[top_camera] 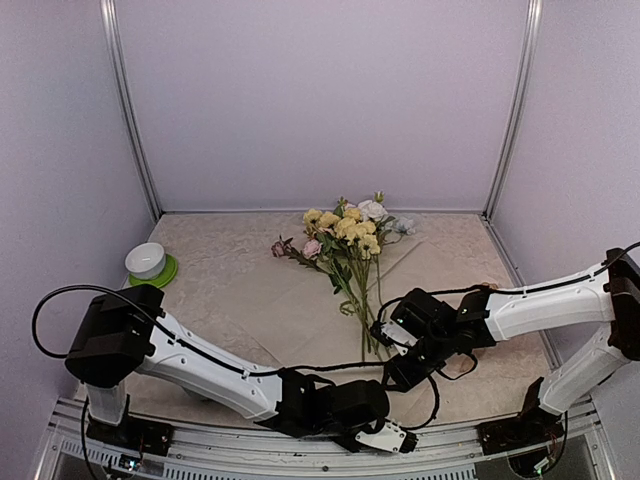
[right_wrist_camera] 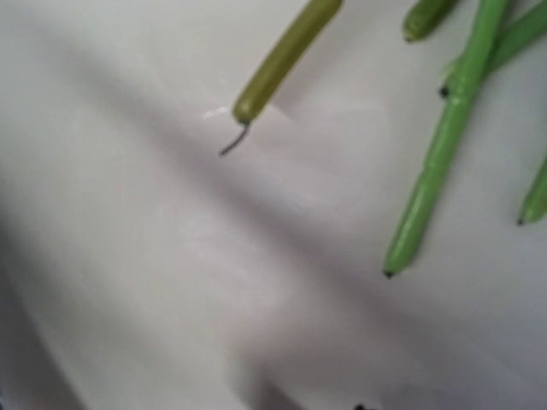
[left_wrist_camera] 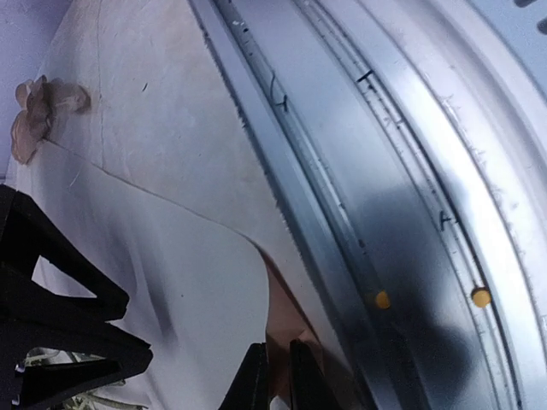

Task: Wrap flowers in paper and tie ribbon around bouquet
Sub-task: Pick up the bottom corner of the flattened wrapping paper from the center of the board, then fold the bottom corner of the flattened wrapping paper at the center of the board.

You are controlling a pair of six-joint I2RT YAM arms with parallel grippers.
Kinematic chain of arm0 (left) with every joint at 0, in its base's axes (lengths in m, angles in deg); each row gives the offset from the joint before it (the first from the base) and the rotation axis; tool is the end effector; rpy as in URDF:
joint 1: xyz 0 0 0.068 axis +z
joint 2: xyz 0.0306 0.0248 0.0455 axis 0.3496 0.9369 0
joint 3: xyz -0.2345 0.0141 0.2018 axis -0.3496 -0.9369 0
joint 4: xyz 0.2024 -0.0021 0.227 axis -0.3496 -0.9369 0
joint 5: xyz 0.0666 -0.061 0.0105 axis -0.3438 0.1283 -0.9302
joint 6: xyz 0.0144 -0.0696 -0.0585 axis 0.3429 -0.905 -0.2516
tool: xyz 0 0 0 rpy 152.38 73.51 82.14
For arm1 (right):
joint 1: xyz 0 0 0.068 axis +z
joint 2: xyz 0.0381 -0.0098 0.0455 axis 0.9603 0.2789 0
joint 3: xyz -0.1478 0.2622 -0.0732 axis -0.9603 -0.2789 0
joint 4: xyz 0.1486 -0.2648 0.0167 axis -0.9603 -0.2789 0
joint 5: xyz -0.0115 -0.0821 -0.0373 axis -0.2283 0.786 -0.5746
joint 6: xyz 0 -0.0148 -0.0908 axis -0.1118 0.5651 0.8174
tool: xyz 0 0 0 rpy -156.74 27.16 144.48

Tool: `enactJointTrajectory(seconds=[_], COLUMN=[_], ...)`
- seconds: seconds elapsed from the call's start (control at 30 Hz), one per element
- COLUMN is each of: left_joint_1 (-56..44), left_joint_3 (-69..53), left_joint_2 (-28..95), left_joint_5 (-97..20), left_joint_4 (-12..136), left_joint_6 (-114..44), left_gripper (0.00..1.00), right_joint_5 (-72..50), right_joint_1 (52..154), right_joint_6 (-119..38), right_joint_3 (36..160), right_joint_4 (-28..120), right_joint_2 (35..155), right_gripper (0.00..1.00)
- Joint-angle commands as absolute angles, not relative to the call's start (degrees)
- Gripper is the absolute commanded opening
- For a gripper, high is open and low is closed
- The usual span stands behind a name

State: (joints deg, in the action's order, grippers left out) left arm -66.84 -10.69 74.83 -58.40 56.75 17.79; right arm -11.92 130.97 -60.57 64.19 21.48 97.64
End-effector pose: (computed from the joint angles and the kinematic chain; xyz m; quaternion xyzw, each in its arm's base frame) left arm 0.0401 -0.4948 0.0918 0.8294 0.4345 -0.0429 0.3485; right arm 0.1536 0.2619 0.1215 -0.2688 0.9391 0.1912 0.0963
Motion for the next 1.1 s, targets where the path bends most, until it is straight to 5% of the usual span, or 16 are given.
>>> enactJointTrajectory(seconds=[0.0, 0.1, 0.47, 0.77, 1.07], left_joint_1=[-66.02, -65.90, -62.74, -55.27, -47.47], left_joint_3=[-10.70, -10.81, -12.12, -11.97, -7.59], left_joint_2=[75.92, 75.91, 71.81, 68.03, 69.94], left_joint_5=[-62.61, -61.96, -54.66, -55.55, -55.41], left_joint_4=[58.35, 58.16, 58.90, 58.24, 57.98], left_joint_6=[16.28, 15.70, 6.83, 4.92, 7.31], left_gripper=[0.08, 0.00, 0.00, 0.00, 0.00], right_joint_5=[-12.36, -12.38, -15.56, -29.63, -43.66], right_joint_1=[130.47, 130.41, 126.51, 118.81, 107.02], right_joint_6=[-60.13, -60.13, -57.43, -49.23, -42.09], right_joint_3=[64.33, 64.40, 64.70, 63.38, 64.97], right_joint_4=[22.22, 21.99, 23.17, 29.67, 37.61], right_joint_2=[98.21, 98.40, 94.40, 85.54, 90.29], right_gripper=[0.40, 0.40, 0.39, 0.42, 0.47])
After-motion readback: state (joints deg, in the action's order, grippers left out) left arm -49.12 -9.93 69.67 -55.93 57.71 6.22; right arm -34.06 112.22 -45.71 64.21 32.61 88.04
